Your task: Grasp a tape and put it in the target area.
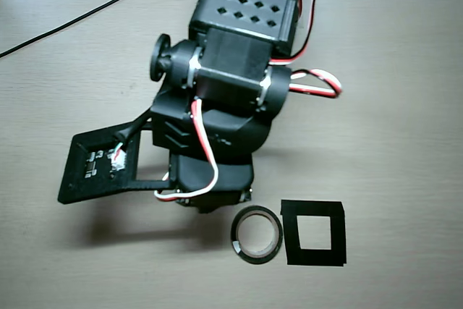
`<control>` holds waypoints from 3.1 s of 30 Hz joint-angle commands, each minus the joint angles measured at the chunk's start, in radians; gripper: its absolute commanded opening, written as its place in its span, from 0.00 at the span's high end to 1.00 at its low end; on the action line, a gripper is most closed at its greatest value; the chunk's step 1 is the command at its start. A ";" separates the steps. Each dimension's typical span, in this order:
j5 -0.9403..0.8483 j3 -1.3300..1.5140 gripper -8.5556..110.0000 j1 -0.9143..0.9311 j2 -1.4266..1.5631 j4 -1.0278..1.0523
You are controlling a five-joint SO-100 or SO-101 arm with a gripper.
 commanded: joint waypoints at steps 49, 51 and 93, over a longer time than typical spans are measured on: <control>-0.252 0.175 0.85 -0.166 -0.453 -0.399; -0.252 0.167 0.85 -0.164 -0.460 -0.400; -0.281 -0.014 0.93 -0.262 -0.391 -0.218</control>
